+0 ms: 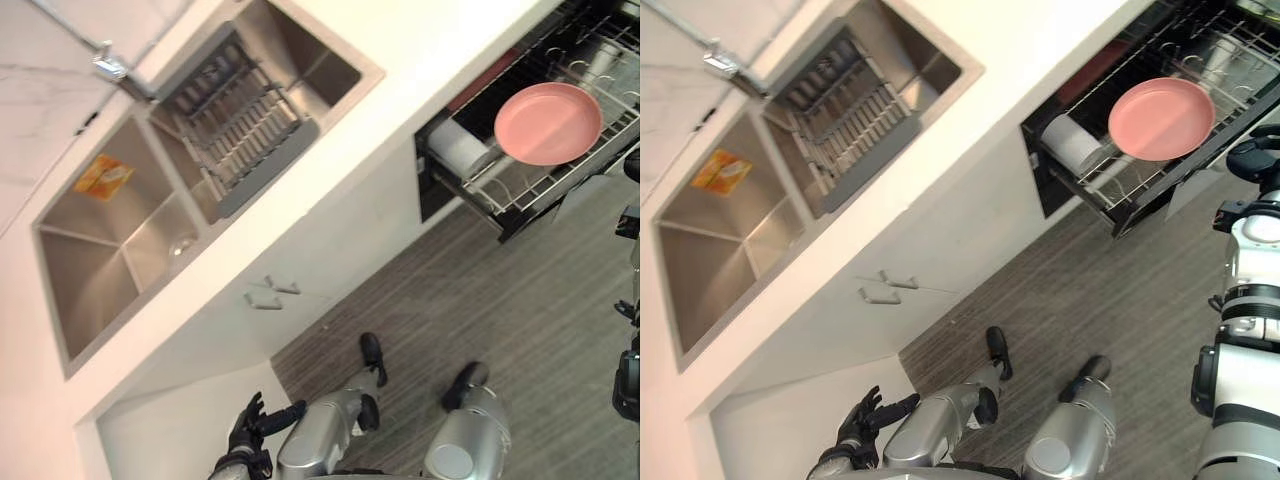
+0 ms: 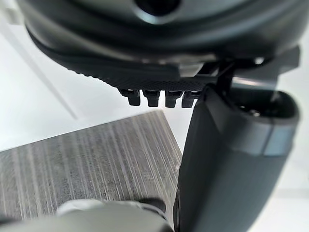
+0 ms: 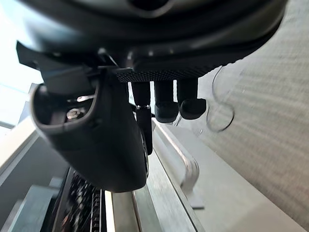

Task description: Walk over to the sink, pick up the cup, carry it to the dishwasher, place the cup inside the dishwasher, then close the dishwasher door

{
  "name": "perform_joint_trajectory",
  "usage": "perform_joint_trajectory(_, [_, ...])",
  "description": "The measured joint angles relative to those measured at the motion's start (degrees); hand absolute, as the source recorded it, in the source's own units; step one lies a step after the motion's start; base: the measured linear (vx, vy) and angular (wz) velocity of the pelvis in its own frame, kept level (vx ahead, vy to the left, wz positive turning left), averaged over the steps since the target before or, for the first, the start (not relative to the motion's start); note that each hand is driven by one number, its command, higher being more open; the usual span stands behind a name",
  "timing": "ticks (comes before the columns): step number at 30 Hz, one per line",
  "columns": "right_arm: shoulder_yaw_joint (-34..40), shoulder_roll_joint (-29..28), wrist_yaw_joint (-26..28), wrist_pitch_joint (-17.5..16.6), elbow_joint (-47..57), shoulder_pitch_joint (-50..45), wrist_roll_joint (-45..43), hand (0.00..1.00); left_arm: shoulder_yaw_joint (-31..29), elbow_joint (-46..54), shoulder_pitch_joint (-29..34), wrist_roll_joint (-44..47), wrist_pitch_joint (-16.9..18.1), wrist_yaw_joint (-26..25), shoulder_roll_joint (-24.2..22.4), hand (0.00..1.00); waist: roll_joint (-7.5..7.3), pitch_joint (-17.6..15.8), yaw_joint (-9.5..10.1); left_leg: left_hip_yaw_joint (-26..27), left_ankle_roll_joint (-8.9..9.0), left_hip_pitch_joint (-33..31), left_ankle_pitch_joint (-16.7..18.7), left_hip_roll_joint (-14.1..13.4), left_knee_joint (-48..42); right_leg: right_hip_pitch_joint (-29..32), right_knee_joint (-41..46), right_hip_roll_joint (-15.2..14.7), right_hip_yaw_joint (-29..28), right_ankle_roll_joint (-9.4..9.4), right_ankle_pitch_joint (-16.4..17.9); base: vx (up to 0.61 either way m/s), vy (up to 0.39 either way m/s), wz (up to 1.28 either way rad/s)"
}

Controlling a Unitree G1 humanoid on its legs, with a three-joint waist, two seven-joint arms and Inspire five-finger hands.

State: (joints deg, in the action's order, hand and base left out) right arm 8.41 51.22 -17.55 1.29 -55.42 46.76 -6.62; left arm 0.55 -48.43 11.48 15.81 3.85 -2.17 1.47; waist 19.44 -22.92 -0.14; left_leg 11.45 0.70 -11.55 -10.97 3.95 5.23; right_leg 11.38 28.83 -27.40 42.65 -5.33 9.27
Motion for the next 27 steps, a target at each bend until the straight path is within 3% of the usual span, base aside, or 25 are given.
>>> perform_joint_trajectory(4, [-2.8,1.2,0.0,0.0,-0.7,1.9,0.0,0.00,0.2,-0.9,3.6,-0.1,0.1,0.0,0.0,1.00,0.98,0.8,0.48,-1.3,0.01,-0.1,-1.2,2.7,0.0,-1.6,5.9,-5.4,3.8,-1.32,3.0,-0.01,0.018,0.68])
perform_joint_trajectory(7, [-4.4,1.6,0.0,0.0,-2.6,6.1,-0.5,0.00,1.6,-1.7,5.9,-0.4,0.2,0.1,-0.1,1.00,2.07,1.6,1.14,-3.9,-1.29,-1.4,-2.5,4.7,-0.1,-1.7,9.2,-8.5,6.1,-1.87,4.6,0.04,-0.002,0.57])
perform_joint_trajectory(9, [-4.6,1.5,0.9,-0.2,-2.7,7.4,-2.7,0.00,2.3,-1.8,6.3,-1.3,0.5,0.2,0.0,1.00,2.56,2.0,2.82,-5.0,-1.64,-1.9,-3.3,5.4,-0.3,-2.0,10.8,-9.7,7.3,-1.95,5.7,0.03,-0.035,0.36])
perform_joint_trajectory(10, [-4.8,1.4,1.4,-0.3,-2.7,7.6,-3.3,1.00,2.3,-1.7,6.3,-1.3,0.7,0.4,0.0,1.00,2.74,2.2,3.05,-5.4,-1.67,-1.9,-3.4,5.5,-0.3,-2.3,11.0,-9.9,7.8,-1.96,5.9,0.01,-0.053,0.29])
perform_joint_trajectory(15, [-4.4,0.2,3.9,-0.9,-4.3,7.5,-7.9,1.00,2.3,-0.8,6.4,-1.1,1.9,2.4,0.0,1.00,2.89,2.3,2.94,-6.2,-1.78,-1.3,-3.6,5.6,-0.3,-3.5,11.3,-9.8,8.7,-1.99,6.6,-0.01,-0.056,0.07])
perform_joint_trajectory(18, [-0.2,-2.4,6.3,-4.2,-2.0,2.5,-10.4,1.00,2.2,-0.8,5.8,1.7,1.2,4.5,0.2,1.00,2.71,2.2,2.75,-5.9,-1.85,-0.1,-3.0,4.6,-0.1,-4.9,10.0,-8.2,8.6,-2.01,6.5,-0.03,-0.058,-0.11])
perform_joint_trajectory(21, [5.4,-9.8,9.7,-9.2,8.4,-9.7,-15.0,1.00,0.3,-4.1,3.8,6.7,-1.2,7.3,0.2,1.00,1.78,1.4,2.74,-3.9,-2.45,1.1,-1.7,1.7,0.0,-5.8,6.1,-4.2,7.7,-1.54,5.5,-0.01,-0.073,-0.38])
perform_joint_trajectory(24, [8.6,-22.7,11.4,-14.9,17.8,-25.9,-17.1,1.00,-5.0,-7.7,1.4,10.2,-2.8,8.4,-0.1,1.00,-1.96,0.4,2.22,1.9,-1.96,2.7,-0.4,-1.7,0.0,-7.6,1.5,-0.1,7.1,-1.45,4.6,0.05,-0.112,-0.37])
perform_joint_trajectory(25, [9.0,-27.1,11.5,-16.1,18.0,-30.7,-17.1,1.00,-7.4,-8.4,1.1,10.9,-3.2,8.3,-0.2,1.00,-3.83,0.6,2.14,3.6,-1.92,3.0,0.1,-2.4,0.0,-7.9,0.6,0.7,6.8,-1.52,4.5,0.14,-0.135,-0.31])
perform_joint_trajectory(27, [12.3,-38.7,10.7,-16.5,12.4,-41.3,-17.2,1.00,-12.8,-8.7,0.5,12.3,-4.1,7.0,-0.5,1.00,-9.19,1.6,2.17,6.3,-1.60,5.5,0.8,-3.4,-0.1,-10.5,-2.2,2.5,6.1,-1.87,4.1,0.21,-0.141,-0.32])
